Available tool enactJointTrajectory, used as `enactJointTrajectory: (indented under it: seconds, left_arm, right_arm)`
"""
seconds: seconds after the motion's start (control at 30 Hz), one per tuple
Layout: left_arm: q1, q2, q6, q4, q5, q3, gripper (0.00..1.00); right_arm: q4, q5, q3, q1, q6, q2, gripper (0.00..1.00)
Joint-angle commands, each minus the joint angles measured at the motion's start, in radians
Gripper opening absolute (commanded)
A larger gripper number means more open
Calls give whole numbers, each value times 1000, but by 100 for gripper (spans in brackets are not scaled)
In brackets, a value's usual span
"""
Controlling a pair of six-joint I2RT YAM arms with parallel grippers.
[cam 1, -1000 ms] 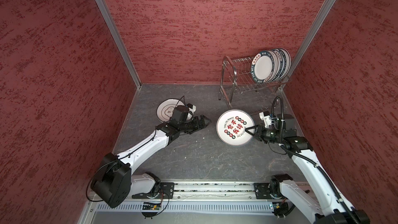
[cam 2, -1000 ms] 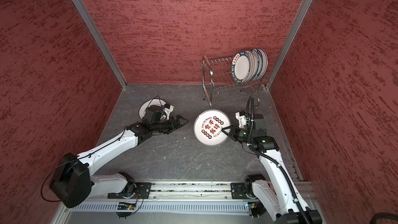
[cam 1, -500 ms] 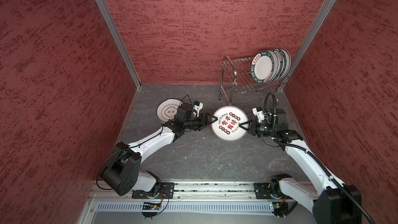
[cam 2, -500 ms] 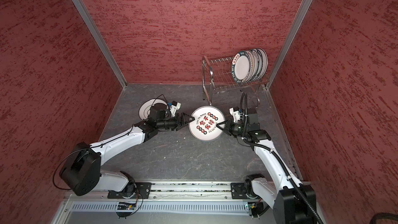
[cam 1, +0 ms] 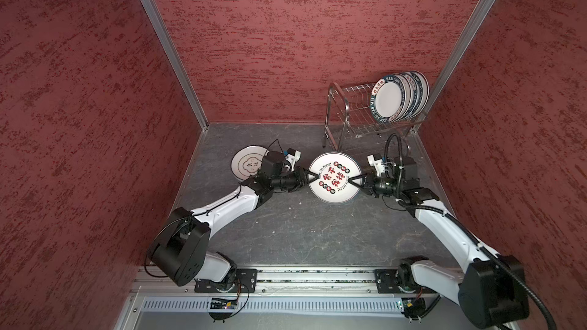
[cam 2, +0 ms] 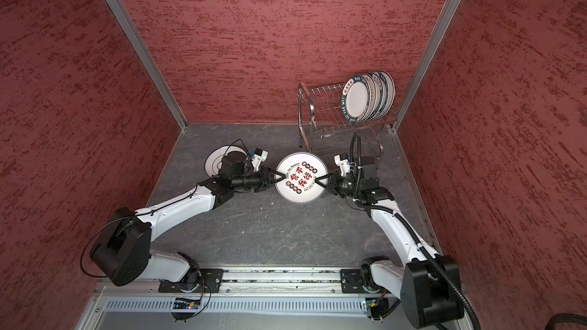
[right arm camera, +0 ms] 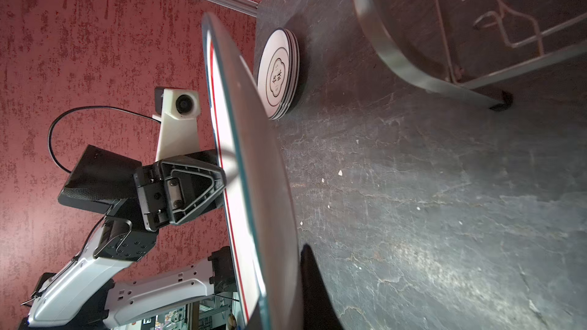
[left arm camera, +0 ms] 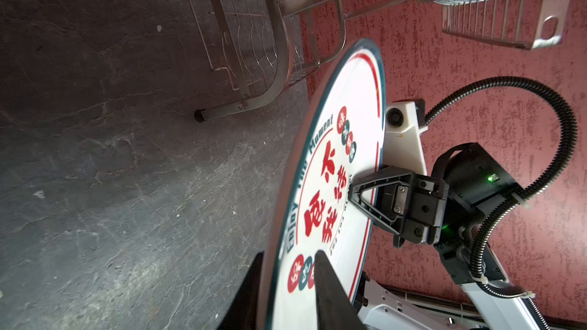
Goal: Unload the plates from the dish rack
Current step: Place the plate among the plates.
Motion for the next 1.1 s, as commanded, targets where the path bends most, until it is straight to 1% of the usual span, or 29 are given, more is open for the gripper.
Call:
enactJointTrajectory:
  seconds: [0.0,0.03,0.07,0.13,0.2,0.3,0.33,0.37,0.43,0.5,0.6,0.67,0.73,0.87,0.9,0.93,1.0,1.03,1.07]
  left_arm:
    - [-8,10,20,-24,33,35,20]
    - [-7,11,22,-29,36,36,14]
    - [-7,13,24,-26,45,36,12]
    - [-10,17,24,-28,52,35,11]
    - [-9,17,25,-38,52,36,10]
    - [-9,11,27,-43,47,32,6]
    - [-9,8,27,-44,43,30,5]
    - [-10,3,26,-44,40,26,3]
    - [-7,-2,25,-46,40,21,0]
    - [-6,-8,25,-53,43,19,0]
    - [5,-20,34,-76,47,18,0]
    - [18,-36,50,-115,49,21,0]
    - [40,-57,62,-153,49,18,0]
    - [105,-129,81,-233,48,-2,0]
    - [126,-152,90,-257,49,-9,0]
    - [150,-176,99,-282,48,-13,0]
    - [200,-219,121,-341,49,-23,0]
    - [233,-242,133,-371,51,-27,0]
    - [261,-261,146,-400,52,-31,0]
  right_arm:
    - [92,-22,0,14,16,2,5]
    - [96,-22,0,16,16,3,6]
    - [99,-19,-2,17,18,5,7]
    - [101,-14,-1,20,18,5,9]
    - [102,-9,-2,21,18,10,15]
    - [107,-16,-1,21,16,20,22]
    - [105,-15,1,22,15,22,27]
    - [106,-14,2,23,15,23,34]
    - [105,-4,6,23,15,22,38]
    - [105,4,9,23,15,18,46]
    - [105,15,9,23,19,16,52]
    - [95,24,8,22,21,14,61]
    - [76,35,9,23,12,6,67]
    - [-24,79,37,22,-33,-14,78]
    - [-47,94,42,22,-45,-20,81]
    - [-73,109,47,22,-54,-27,88]
    - [-128,147,60,21,-73,-35,93]
    - [-159,171,69,21,-82,-39,99]
    - [-196,204,80,21,-92,-44,99]
